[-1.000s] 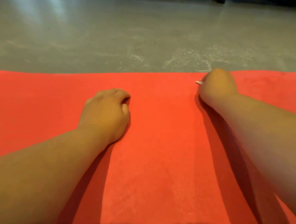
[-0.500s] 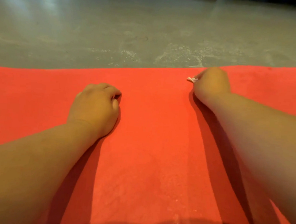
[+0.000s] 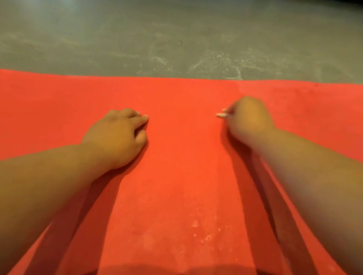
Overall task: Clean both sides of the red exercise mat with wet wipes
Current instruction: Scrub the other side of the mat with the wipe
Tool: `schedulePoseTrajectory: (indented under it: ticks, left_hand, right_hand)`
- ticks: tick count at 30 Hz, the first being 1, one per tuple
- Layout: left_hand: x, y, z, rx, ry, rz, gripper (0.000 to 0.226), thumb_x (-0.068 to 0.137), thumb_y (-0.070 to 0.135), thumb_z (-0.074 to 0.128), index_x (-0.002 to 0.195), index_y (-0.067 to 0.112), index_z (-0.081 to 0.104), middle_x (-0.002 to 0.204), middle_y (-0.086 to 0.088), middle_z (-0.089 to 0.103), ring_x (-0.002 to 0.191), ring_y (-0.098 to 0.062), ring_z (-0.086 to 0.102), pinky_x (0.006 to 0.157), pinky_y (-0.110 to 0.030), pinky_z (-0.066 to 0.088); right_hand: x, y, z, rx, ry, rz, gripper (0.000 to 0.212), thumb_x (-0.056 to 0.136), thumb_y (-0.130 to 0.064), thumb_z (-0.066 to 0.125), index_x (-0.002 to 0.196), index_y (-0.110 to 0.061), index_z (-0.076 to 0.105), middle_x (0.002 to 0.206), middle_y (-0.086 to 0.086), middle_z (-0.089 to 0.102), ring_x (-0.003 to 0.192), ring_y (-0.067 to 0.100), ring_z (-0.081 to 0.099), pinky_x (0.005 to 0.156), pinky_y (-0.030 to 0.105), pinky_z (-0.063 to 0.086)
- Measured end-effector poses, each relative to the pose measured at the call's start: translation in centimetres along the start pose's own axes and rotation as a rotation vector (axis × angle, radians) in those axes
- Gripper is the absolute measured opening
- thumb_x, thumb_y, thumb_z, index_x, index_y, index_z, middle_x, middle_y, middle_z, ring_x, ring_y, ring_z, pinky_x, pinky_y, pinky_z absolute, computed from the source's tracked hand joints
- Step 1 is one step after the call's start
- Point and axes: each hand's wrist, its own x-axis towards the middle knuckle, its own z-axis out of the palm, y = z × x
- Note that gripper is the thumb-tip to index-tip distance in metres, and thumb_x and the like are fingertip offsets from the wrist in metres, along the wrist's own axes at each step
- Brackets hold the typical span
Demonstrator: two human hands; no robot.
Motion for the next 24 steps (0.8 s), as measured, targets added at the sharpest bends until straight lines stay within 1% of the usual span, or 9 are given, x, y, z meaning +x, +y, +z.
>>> schedulePoseTrajectory:
  ticks: [2, 3, 7, 9, 11, 14, 17, 20, 24]
  left_hand:
    - [-1.2, 0.3, -1.2, 0.092, -0.195, 0.019, 0.06, 0.096, 0.051, 0.039, 0.151, 0.027, 0.027, 0.158, 0.001, 0.022, 0.141, -0.024, 0.029, 0.113, -0.03, 0.022]
    - [-1.6, 0.6, -1.7, 0.148, -0.295, 0.028, 0.069, 0.093, 0.059, 0.038, 0.153, 0.029, 0.018, 0.161, 0.001, 0.013, 0.144, -0.023, 0.022, 0.115, -0.03, 0.019]
    - [-2.4, 2.2, -3.0, 0.25, -0.538, 0.009, 0.099, 0.078, 0.079, 0.041, 0.153, 0.031, -0.002, 0.161, -0.006, -0.004, 0.146, -0.036, 0.014, 0.117, -0.037, 0.016]
    - [-2.6, 2.6, -3.0, 0.244, -0.561, -0.013, 0.102, 0.077, 0.077, 0.045, 0.153, 0.03, -0.004, 0.161, -0.01, -0.006, 0.145, -0.04, 0.014, 0.117, -0.039, 0.014]
    - [-2.6, 2.6, -2.7, 0.22, -0.556, -0.031, 0.103, 0.077, 0.077, 0.048, 0.153, 0.031, -0.004, 0.161, -0.01, -0.006, 0.144, -0.043, 0.014, 0.118, -0.041, 0.015]
    - [-2.2, 2.3, -2.3, 0.204, -0.559, -0.04, 0.104, 0.075, 0.077, 0.049, 0.152, 0.034, -0.005, 0.161, -0.007, -0.008, 0.143, -0.045, 0.013, 0.118, -0.043, 0.017]
    - [-1.5, 2.1, -2.3, 0.235, -0.55, -0.011, 0.107, 0.073, 0.078, 0.052, 0.152, 0.034, -0.004, 0.161, -0.007, -0.007, 0.144, -0.035, 0.021, 0.116, -0.039, 0.024]
    - [-0.7, 2.3, -2.6, 0.242, -0.562, 0.001, 0.111, 0.072, 0.075, 0.059, 0.153, 0.032, -0.004, 0.16, -0.009, -0.007, 0.143, -0.028, 0.027, 0.111, -0.034, 0.03]
    - [0.1, 2.7, -2.9, 0.235, -0.571, 0.002, 0.118, 0.068, 0.071, 0.066, 0.153, 0.031, -0.005, 0.16, -0.012, -0.007, 0.143, -0.029, 0.027, 0.111, -0.034, 0.03]
  right_hand:
    - [0.3, 2.4, -0.8, -0.023, 0.005, 0.212, 0.023, 0.089, -0.013, 0.057, 0.105, -0.004, 0.071, 0.108, 0.02, 0.067, 0.101, 0.035, 0.063, 0.083, 0.036, 0.049]
    - [-0.2, 2.0, -0.7, -0.024, 0.017, 0.226, 0.024, 0.089, -0.01, 0.055, 0.105, -0.002, 0.07, 0.108, 0.022, 0.067, 0.101, 0.036, 0.062, 0.083, 0.037, 0.048]
    - [-4.6, -5.2, 1.1, 0.071, 0.052, -0.046, 0.028, 0.091, -0.018, 0.049, 0.102, -0.003, 0.07, 0.106, 0.02, 0.066, 0.1, 0.033, 0.061, 0.081, 0.035, 0.044]
    - [-7.1, -7.8, 1.5, 0.056, 0.003, -0.277, 0.029, 0.094, -0.021, 0.047, 0.107, -0.01, 0.07, 0.108, 0.015, 0.064, 0.103, 0.03, 0.058, 0.085, 0.033, 0.04]
    - [-6.9, -7.0, 1.2, 0.04, -0.049, -0.344, 0.027, 0.093, -0.018, 0.049, 0.111, -0.015, 0.07, 0.109, 0.012, 0.064, 0.103, 0.028, 0.058, 0.087, 0.031, 0.041]
    - [-3.9, -1.6, -0.1, 0.031, -0.026, -0.079, 0.025, 0.089, -0.012, 0.054, 0.106, -0.011, 0.072, 0.109, 0.015, 0.068, 0.102, 0.033, 0.062, 0.086, 0.034, 0.05]
    - [-1.5, 2.6, -1.0, 0.01, 0.038, 0.142, 0.022, 0.089, -0.012, 0.058, 0.105, -0.005, 0.071, 0.108, 0.02, 0.067, 0.102, 0.035, 0.061, 0.081, 0.033, 0.046]
    - [0.5, 2.6, 0.4, 0.05, 0.09, 0.268, 0.021, 0.09, -0.013, 0.058, 0.102, -0.002, 0.07, 0.106, 0.023, 0.066, 0.099, 0.036, 0.061, 0.072, 0.033, 0.043]
    - [1.3, 0.6, 1.7, 0.035, 0.169, 0.228, 0.021, 0.089, -0.009, 0.053, 0.1, -0.002, 0.069, 0.106, 0.022, 0.065, 0.1, 0.035, 0.061, 0.082, 0.036, 0.046]
